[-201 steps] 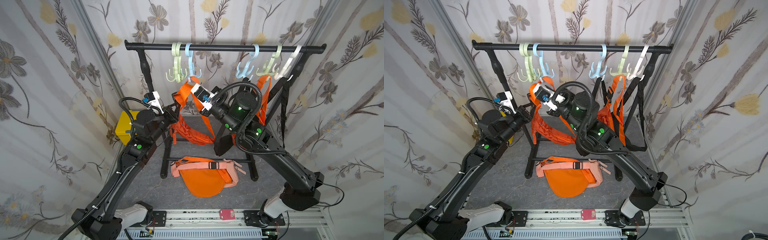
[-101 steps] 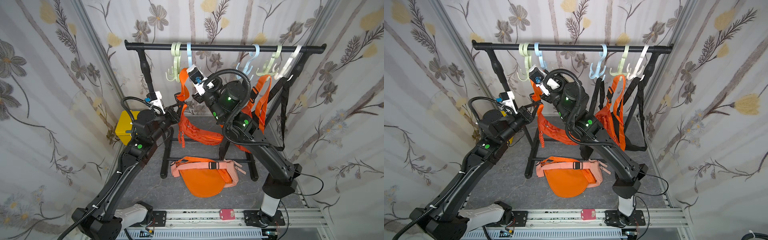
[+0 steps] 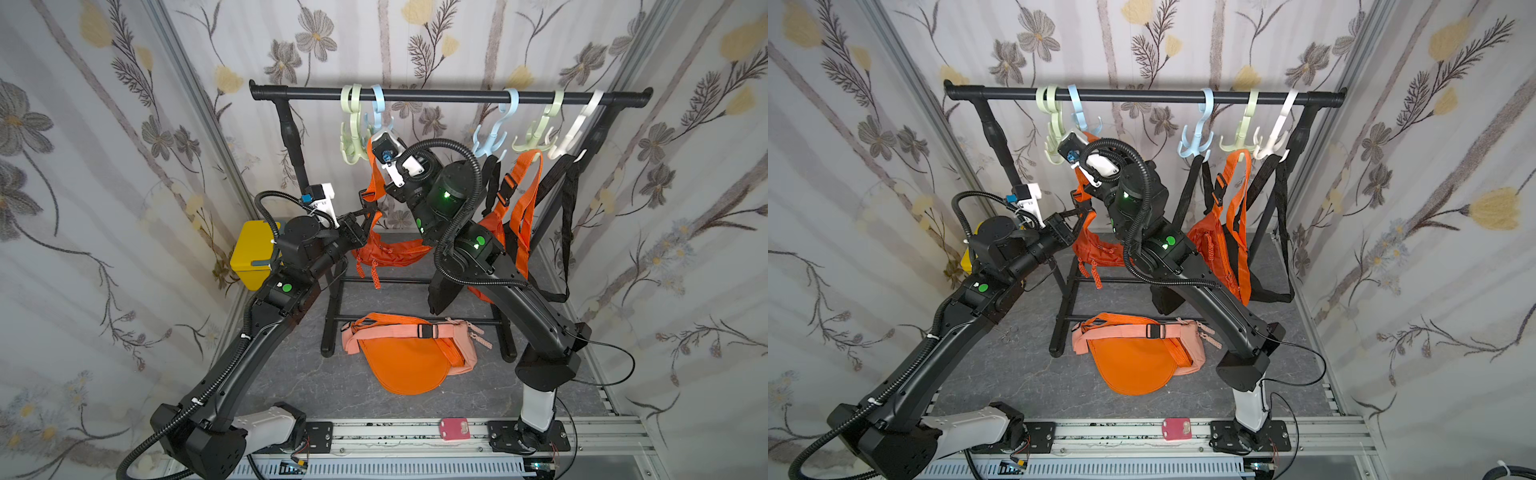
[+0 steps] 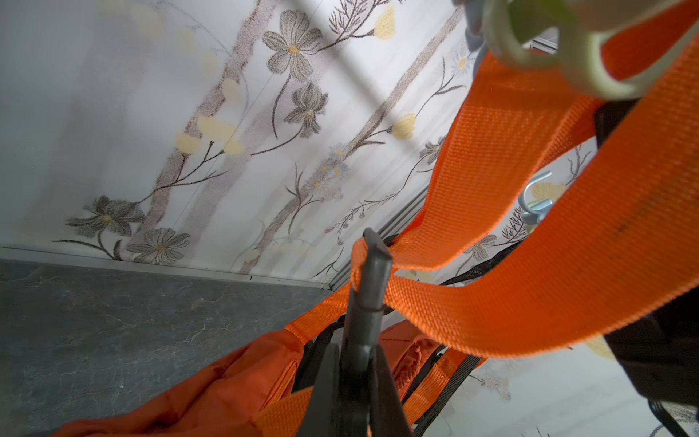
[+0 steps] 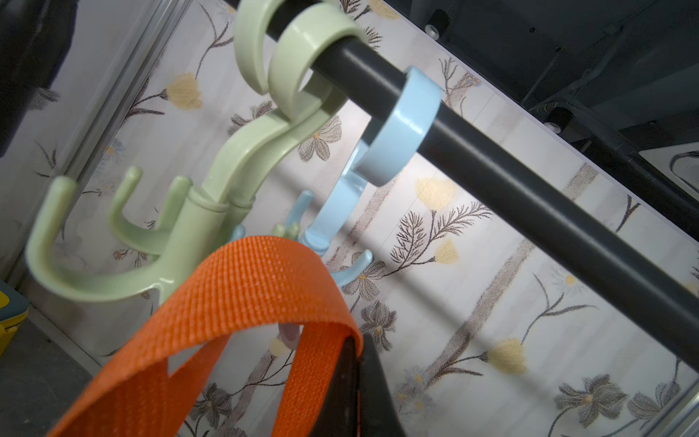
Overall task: Hang the bag on a hook
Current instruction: Hang the bag on the hook.
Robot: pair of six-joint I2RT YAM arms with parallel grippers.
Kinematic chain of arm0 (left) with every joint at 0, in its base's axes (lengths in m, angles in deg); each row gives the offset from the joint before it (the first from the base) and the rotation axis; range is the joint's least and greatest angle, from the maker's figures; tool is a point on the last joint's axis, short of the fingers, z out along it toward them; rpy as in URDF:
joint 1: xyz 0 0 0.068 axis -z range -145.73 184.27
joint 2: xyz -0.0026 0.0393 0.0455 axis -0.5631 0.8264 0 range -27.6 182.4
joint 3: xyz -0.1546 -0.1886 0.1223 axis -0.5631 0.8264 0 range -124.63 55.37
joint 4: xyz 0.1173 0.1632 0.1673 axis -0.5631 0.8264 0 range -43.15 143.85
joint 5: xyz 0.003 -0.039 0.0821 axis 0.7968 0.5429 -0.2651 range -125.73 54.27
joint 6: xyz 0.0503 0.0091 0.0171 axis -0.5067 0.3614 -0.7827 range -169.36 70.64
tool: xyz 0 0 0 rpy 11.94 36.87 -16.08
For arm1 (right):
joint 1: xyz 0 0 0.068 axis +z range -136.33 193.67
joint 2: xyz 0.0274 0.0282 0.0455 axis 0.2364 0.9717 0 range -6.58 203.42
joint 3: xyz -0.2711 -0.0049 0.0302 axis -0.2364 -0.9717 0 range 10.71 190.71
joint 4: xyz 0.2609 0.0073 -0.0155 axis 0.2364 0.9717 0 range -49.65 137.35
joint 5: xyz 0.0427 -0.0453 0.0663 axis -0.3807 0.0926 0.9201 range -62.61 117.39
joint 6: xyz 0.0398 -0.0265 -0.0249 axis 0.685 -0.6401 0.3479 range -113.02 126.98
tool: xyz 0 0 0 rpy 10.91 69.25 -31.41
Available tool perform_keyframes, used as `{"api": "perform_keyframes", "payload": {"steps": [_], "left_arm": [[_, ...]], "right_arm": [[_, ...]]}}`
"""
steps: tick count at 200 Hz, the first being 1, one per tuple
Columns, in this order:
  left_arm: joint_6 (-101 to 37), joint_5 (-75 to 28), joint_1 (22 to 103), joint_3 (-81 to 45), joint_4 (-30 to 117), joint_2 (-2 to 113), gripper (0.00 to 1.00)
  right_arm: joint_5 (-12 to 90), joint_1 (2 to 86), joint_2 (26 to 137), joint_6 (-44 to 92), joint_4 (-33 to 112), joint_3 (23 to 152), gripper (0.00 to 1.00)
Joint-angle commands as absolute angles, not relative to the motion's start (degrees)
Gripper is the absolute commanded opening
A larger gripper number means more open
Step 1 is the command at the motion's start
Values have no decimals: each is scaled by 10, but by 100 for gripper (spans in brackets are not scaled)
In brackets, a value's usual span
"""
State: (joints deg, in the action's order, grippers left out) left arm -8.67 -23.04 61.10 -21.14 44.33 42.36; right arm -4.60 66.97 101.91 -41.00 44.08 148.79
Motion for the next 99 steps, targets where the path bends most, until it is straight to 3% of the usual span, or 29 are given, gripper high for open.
{"api": "perform_keyframes", "payload": {"steps": [1,99], "left_arm": [[-90,-231,612,-221,424,422,0],[-90,-240,611,-232,425,421,0]], "right_arm": [[-30,673,1002,-393,431,1495,0],[4,668,988,-388,435,1488,0]]}}
